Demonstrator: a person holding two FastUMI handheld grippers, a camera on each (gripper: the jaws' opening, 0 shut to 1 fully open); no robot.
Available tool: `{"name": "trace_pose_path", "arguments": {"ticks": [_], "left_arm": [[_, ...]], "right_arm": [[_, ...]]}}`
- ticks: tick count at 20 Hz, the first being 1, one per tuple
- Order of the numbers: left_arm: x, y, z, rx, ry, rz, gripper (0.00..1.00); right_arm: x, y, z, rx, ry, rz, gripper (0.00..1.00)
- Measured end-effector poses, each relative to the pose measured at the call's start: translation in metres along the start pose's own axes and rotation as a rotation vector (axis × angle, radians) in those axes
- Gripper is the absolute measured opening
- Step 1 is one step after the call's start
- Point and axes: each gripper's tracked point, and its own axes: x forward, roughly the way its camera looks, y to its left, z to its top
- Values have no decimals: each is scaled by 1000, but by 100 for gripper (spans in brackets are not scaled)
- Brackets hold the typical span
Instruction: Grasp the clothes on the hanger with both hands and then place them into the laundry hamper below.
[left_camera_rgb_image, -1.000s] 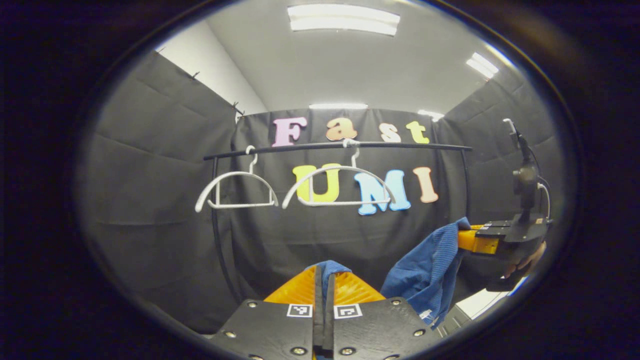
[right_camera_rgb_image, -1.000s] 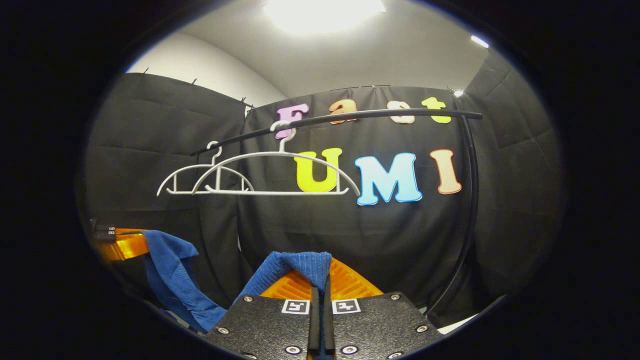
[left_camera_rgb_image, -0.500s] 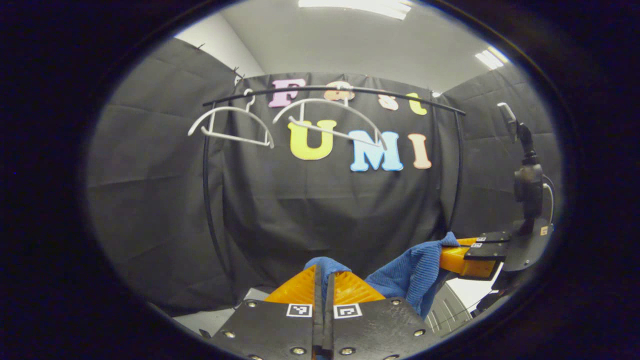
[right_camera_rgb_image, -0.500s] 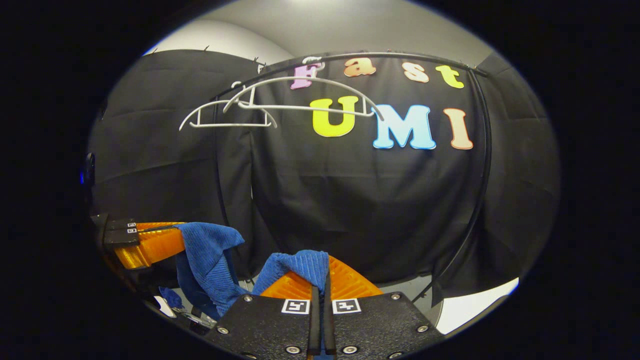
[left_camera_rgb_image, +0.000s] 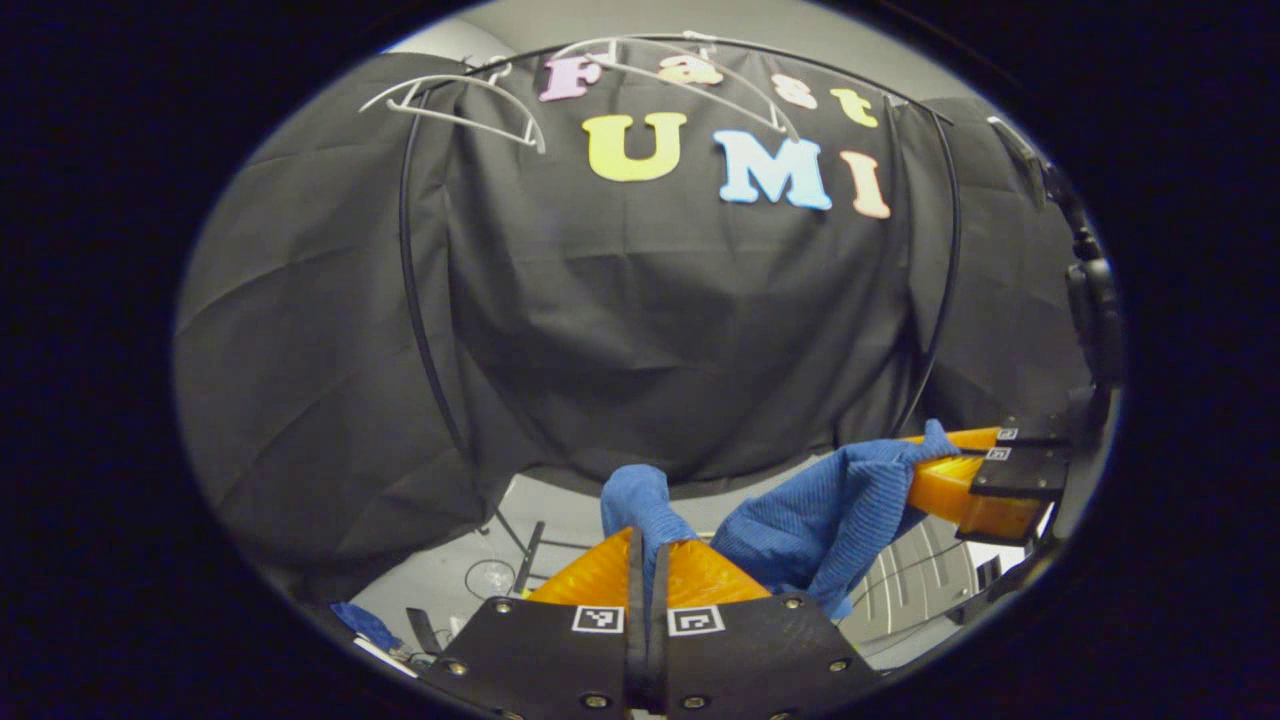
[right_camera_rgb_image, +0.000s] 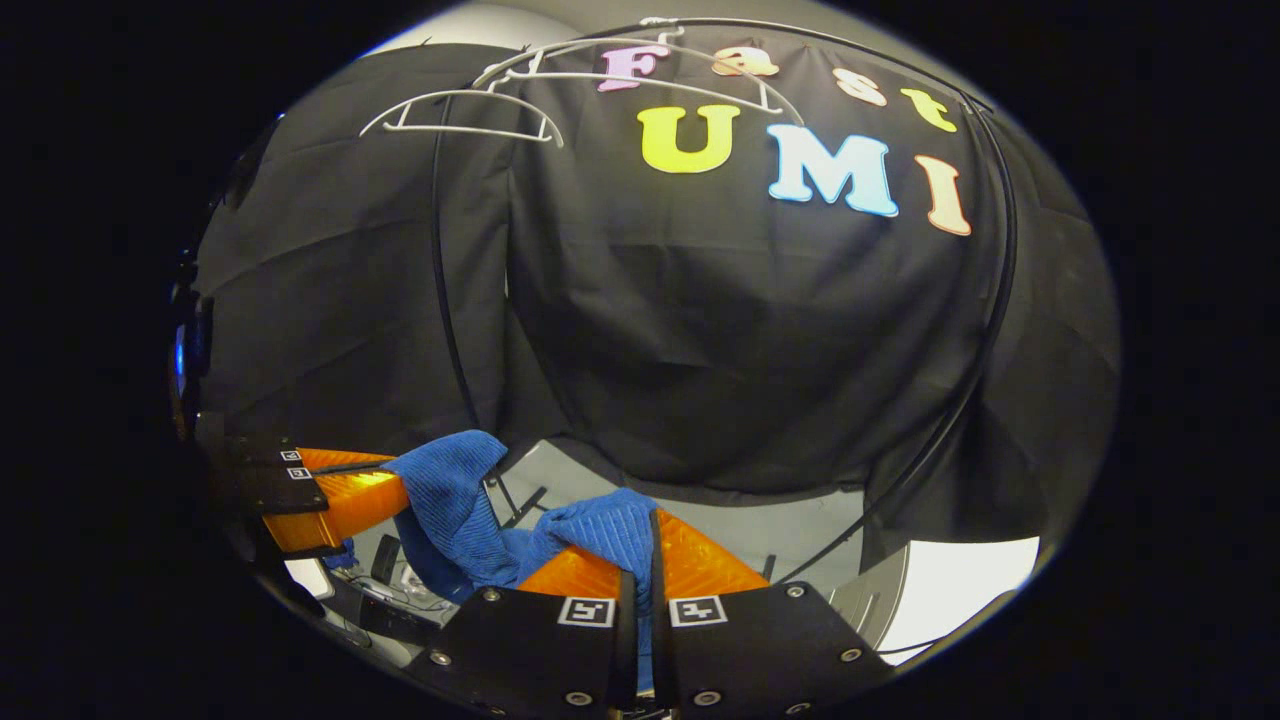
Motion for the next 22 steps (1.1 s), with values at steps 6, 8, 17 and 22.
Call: {"name": "trace_pose_path", "arguments": {"ticks": [6, 8, 17, 22], "left_arm": [[8, 5, -73, 35, 148, 19, 1], [6, -1, -90, 29, 191, 2, 1], [-15, 4, -76, 34, 137, 25, 86], [-42, 14, -14, 5, -15, 32, 86]], "right_arm": [[6, 2, -57, 11, 172, 28, 15], [1, 2, -70, 10, 205, 17, 21], [-16, 3, -78, 19, 211, -11, 94], [-47, -7, -35, 49, 83, -66, 95]]}}
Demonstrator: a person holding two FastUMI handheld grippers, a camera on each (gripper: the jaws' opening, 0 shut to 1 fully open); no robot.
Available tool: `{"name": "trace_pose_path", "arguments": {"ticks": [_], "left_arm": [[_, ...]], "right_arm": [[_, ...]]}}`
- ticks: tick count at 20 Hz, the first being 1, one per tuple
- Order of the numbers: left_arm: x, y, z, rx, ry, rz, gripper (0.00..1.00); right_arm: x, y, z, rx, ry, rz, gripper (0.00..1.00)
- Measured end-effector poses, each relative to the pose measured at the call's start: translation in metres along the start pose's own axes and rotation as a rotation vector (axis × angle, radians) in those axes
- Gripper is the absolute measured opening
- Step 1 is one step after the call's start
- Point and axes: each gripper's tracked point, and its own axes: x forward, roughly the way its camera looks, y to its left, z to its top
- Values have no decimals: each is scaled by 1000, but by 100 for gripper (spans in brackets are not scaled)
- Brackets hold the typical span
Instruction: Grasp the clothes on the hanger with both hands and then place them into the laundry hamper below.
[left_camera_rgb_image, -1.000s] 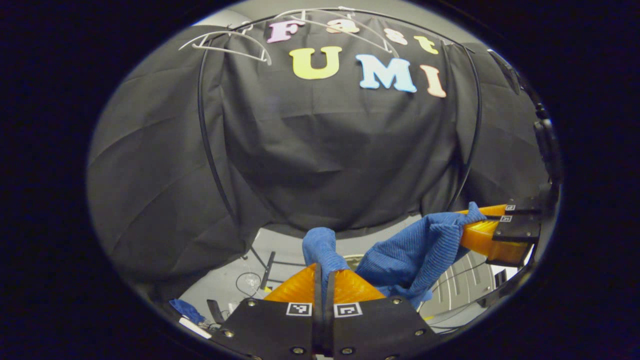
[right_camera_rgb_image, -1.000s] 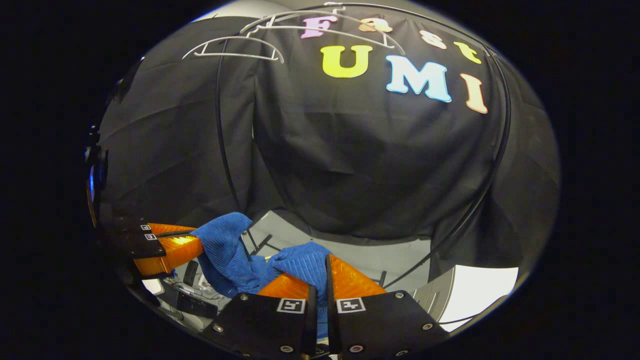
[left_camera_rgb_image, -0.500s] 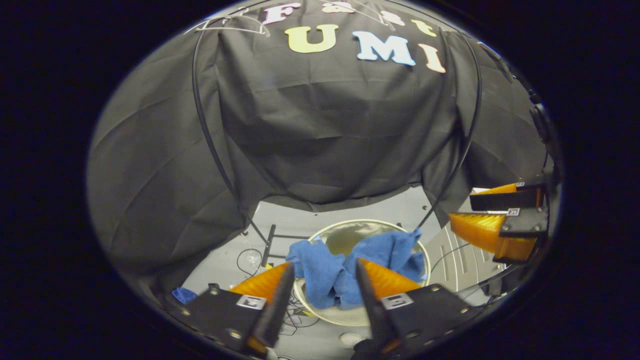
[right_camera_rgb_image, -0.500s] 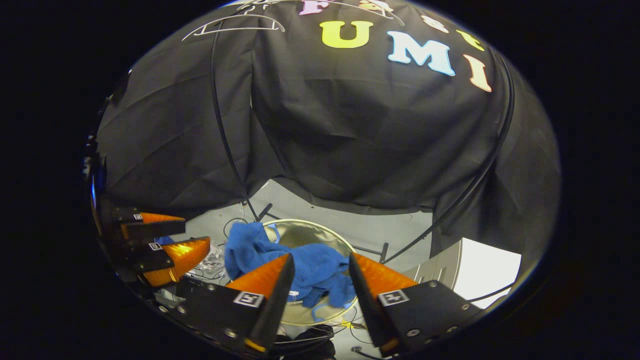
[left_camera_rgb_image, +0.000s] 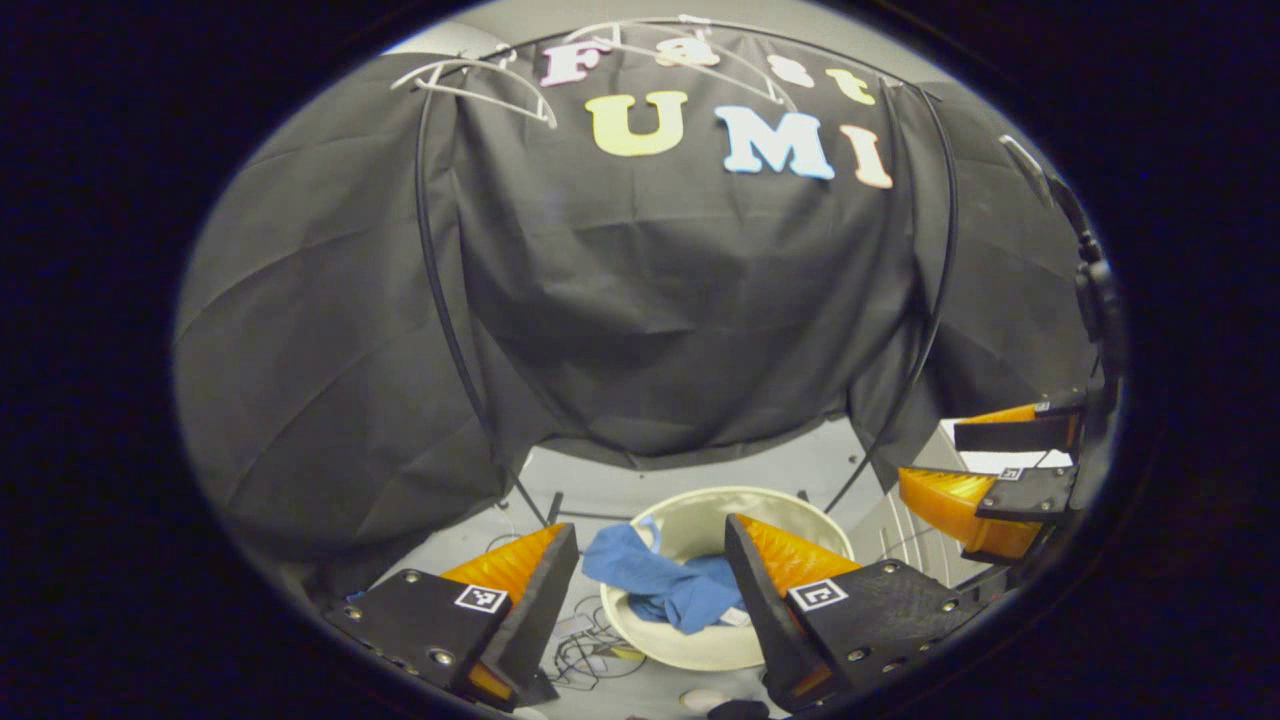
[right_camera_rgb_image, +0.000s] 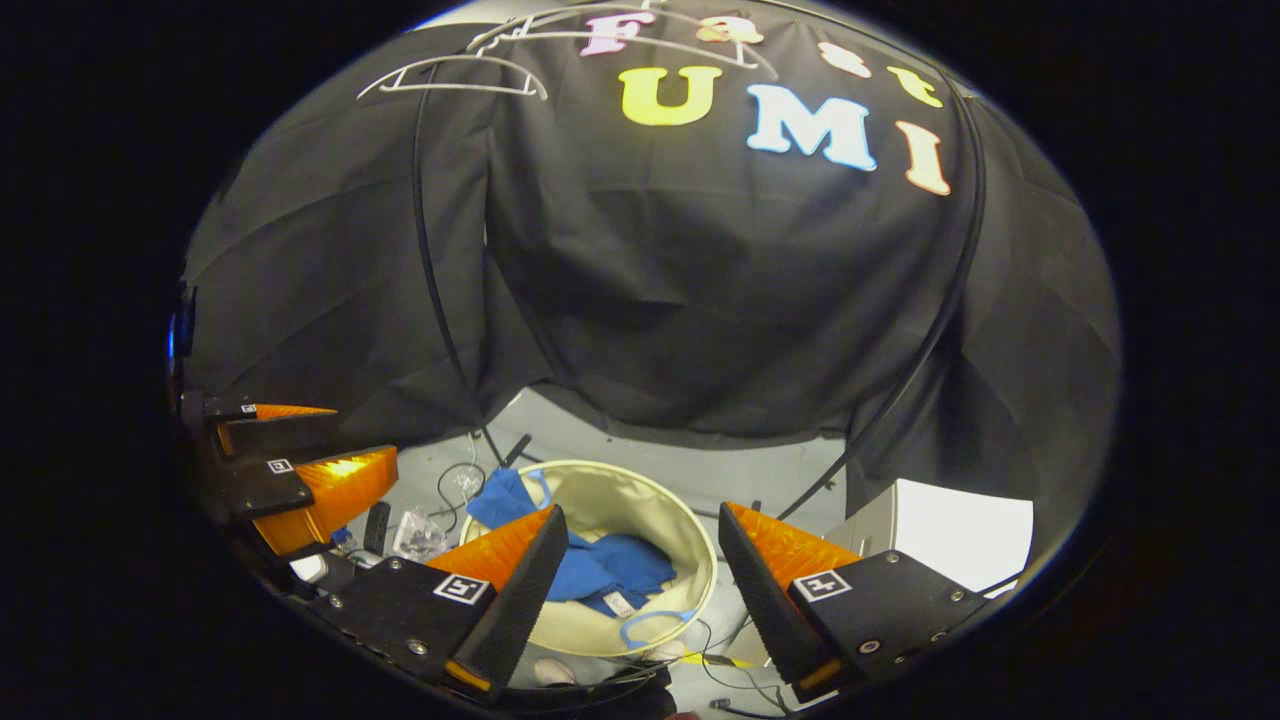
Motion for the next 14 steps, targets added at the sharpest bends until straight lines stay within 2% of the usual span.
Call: {"name": "trace_pose_path", "arguments": {"ticks": [3, 4, 5, 7, 11, 14], "left_arm": [[-28, 11, 67, -12, -133, 11, 86], [-37, 15, 89, -10, -179, 12, 92], [-47, 19, 109, -3, -221, 14, 92], [-68, 19, 140, 5, -300, 15, 92], [-119, 5, 193, -16, -431, 8, 91], [-161, -1, 224, 4, -510, 19, 91]], "right_arm": [[-27, -12, 45, 34, -126, -27, 94], [-35, -19, 62, 43, -168, -40, 94], [-45, -26, 75, 55, -208, -51, 94], [-67, -46, 106, 75, -286, -86, 93], [-118, -81, 144, 82, -413, -157, 95], [-167, -106, 168, 64, -520, -200, 92]]}}
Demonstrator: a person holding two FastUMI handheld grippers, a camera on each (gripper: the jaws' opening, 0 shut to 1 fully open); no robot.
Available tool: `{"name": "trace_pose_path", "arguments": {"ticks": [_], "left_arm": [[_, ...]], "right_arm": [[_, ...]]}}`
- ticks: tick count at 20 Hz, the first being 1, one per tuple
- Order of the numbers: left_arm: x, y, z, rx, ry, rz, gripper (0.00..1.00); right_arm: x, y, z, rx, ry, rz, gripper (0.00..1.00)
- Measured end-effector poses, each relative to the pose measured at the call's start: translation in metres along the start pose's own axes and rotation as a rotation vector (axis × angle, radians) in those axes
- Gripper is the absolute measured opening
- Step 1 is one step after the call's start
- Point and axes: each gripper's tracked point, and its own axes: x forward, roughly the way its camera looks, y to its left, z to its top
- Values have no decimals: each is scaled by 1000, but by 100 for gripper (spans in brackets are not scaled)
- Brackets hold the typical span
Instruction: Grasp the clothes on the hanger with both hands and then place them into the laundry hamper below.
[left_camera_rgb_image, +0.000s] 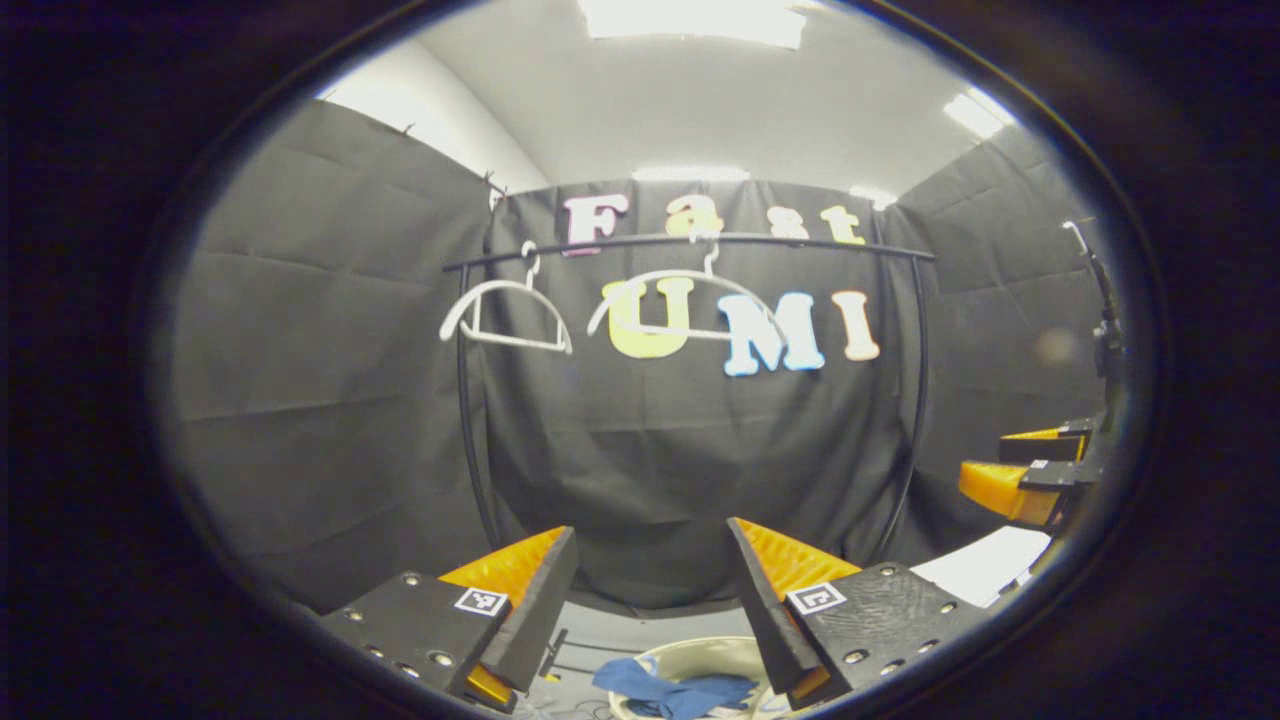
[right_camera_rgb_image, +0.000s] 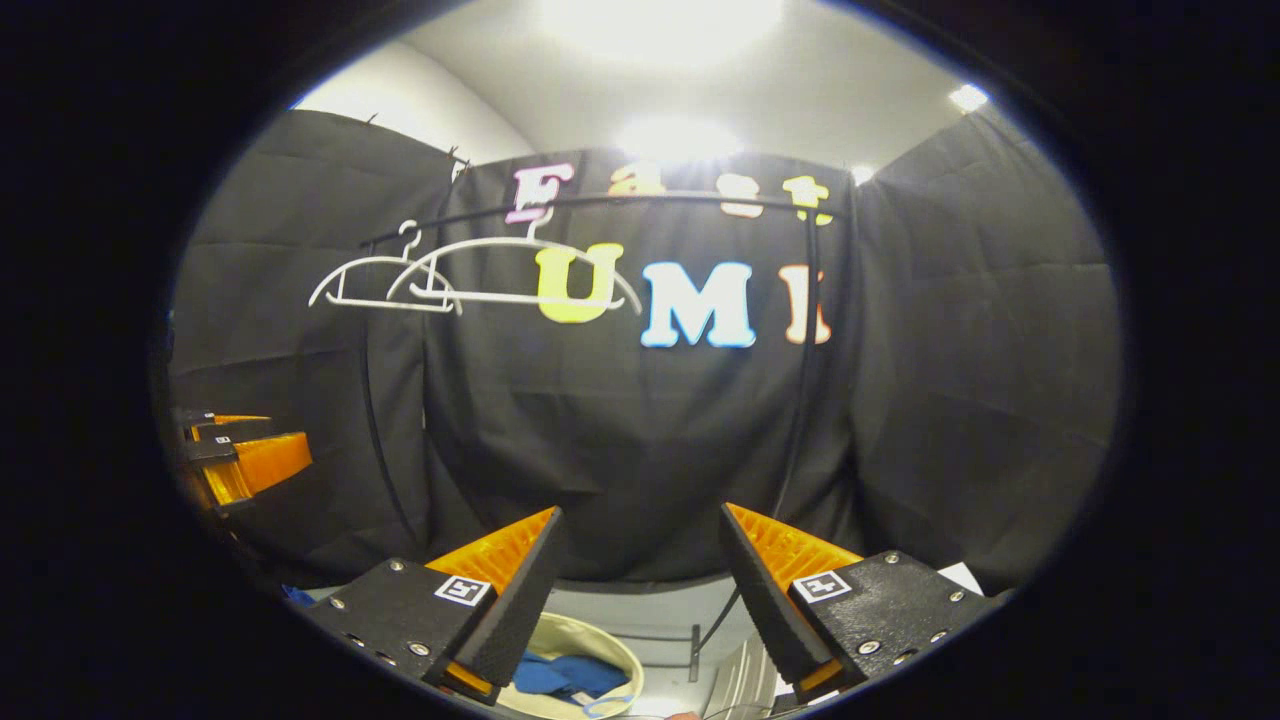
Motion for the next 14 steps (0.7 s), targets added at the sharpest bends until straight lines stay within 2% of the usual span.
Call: {"name": "trace_pose_path", "arguments": {"ticks": [2, 6, 14], "left_arm": [[-12, -4, 26, 7, -44, 4, 91], [-28, -10, 47, 4, -111, 1, 91], [-53, -6, 58, 7, -140, 17, 91]], "right_arm": [[-19, -13, 20, 4, -55, 0, 92], [-47, -37, 37, 5, -135, -40, 94], [-62, -52, 33, 66, -136, -71, 94]]}}
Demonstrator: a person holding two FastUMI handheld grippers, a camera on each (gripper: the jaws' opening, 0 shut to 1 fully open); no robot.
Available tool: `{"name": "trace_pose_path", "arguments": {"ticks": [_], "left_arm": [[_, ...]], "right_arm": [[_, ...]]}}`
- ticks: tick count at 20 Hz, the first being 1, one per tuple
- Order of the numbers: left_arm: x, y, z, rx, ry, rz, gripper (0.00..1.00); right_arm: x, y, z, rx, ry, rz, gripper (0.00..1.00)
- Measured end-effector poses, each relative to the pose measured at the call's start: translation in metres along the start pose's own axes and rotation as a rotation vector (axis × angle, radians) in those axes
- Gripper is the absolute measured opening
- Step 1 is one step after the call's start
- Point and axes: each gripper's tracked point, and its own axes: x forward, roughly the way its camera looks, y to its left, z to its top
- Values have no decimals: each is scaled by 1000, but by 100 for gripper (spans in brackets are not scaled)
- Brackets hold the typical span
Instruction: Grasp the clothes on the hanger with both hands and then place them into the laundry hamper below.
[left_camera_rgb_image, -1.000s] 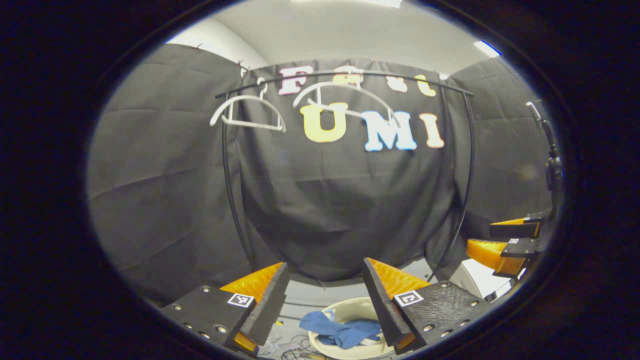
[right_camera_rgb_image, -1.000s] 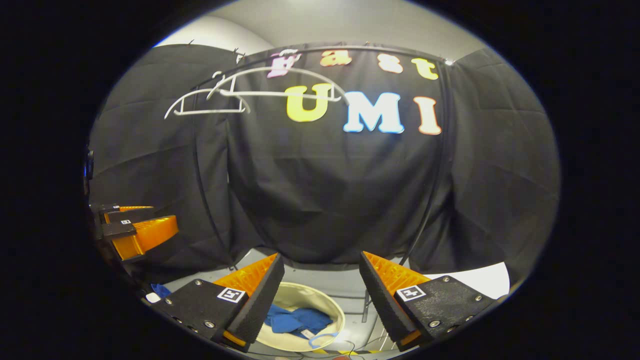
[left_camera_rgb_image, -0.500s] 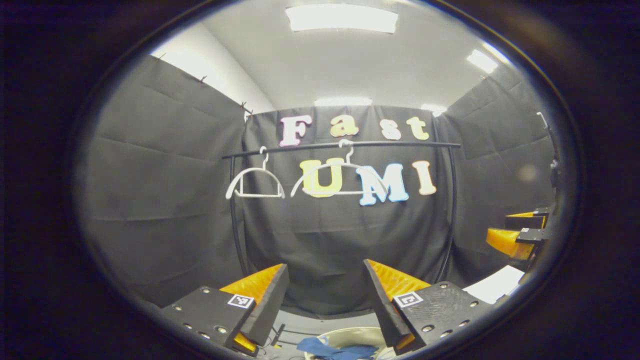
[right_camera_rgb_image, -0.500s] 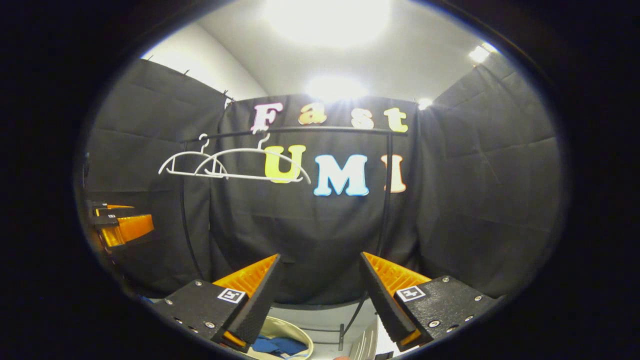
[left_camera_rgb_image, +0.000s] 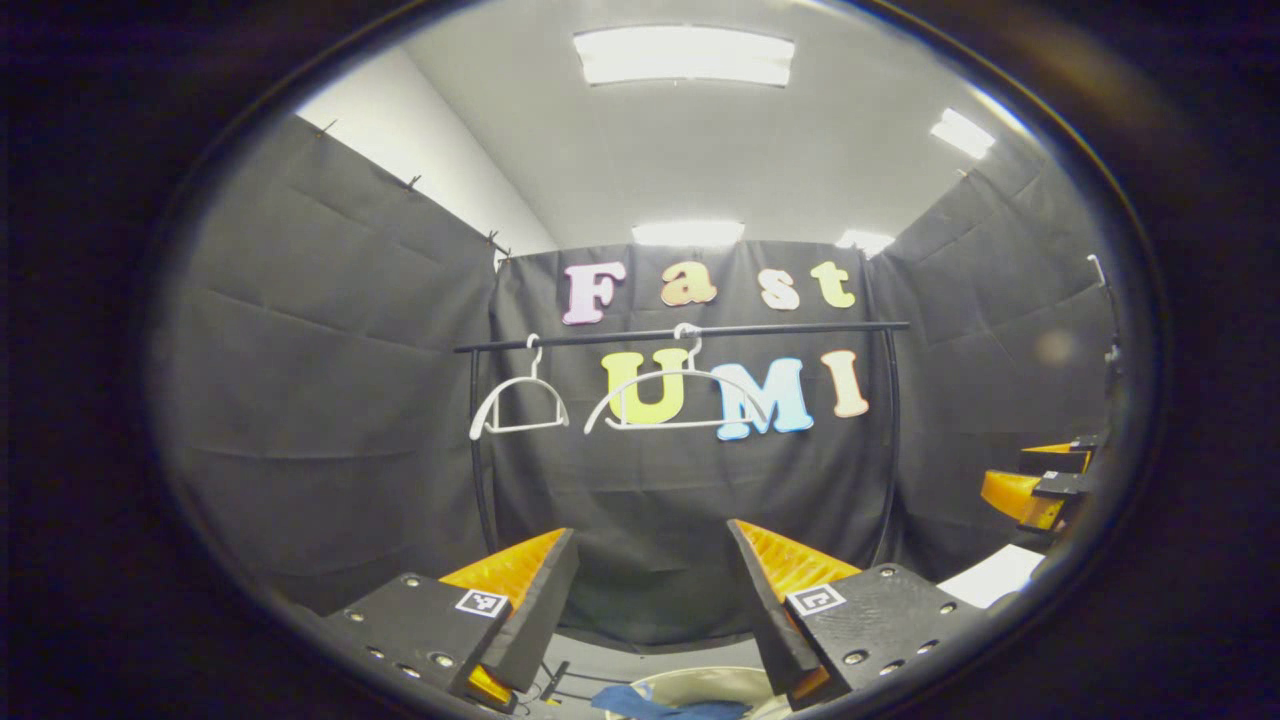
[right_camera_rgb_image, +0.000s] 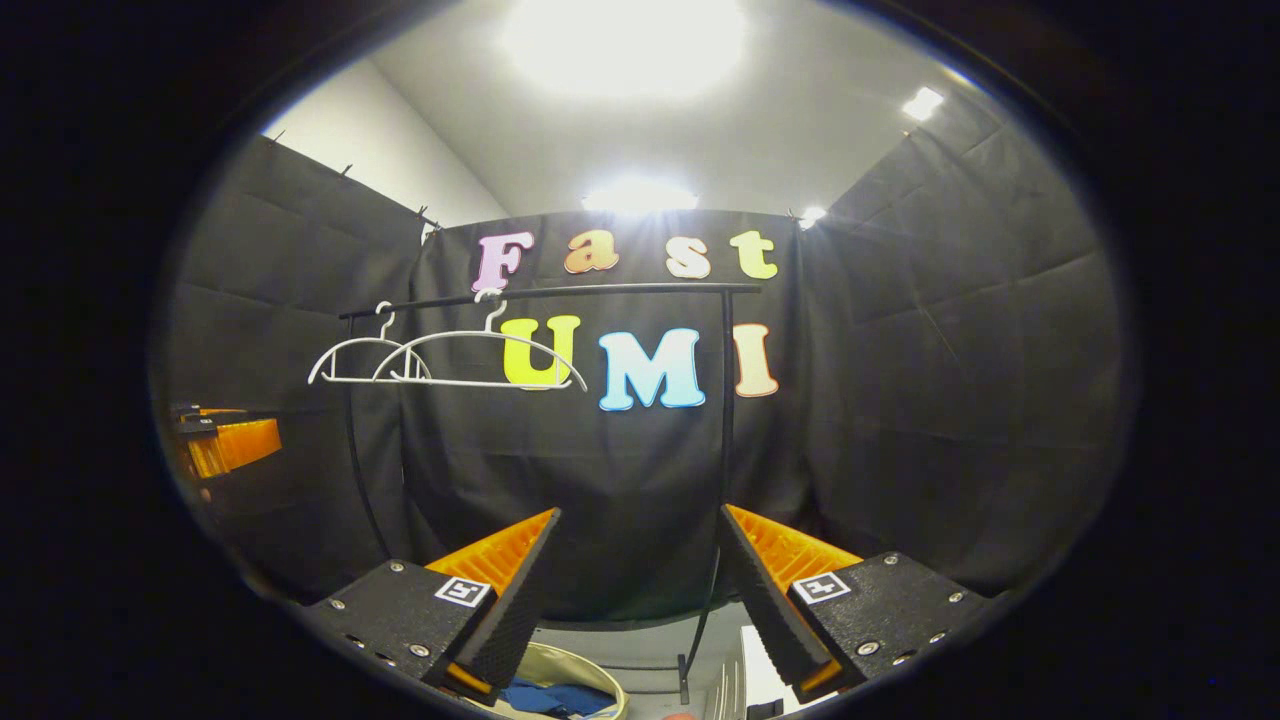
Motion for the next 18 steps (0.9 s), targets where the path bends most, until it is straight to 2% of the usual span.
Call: {"name": "trace_pose_path", "arguments": {"ticks": [4, 6, 7, 18], "left_arm": [[-5, 0, -3, 2, 8, 0, 91], [-6, 6, -6, 16, 15, 11, 85], [-6, 6, -5, 19, 16, 15, 91], [-1, 4, -2, 33, -5, 16, 91]], "right_arm": [[0, 5, 3, 0, -9, 10, 94], [0, 11, 7, 10, -29, 24, 94], [0, 13, 7, 12, -34, 30, 94], [5, 12, 6, 11, -40, 19, 94]]}}
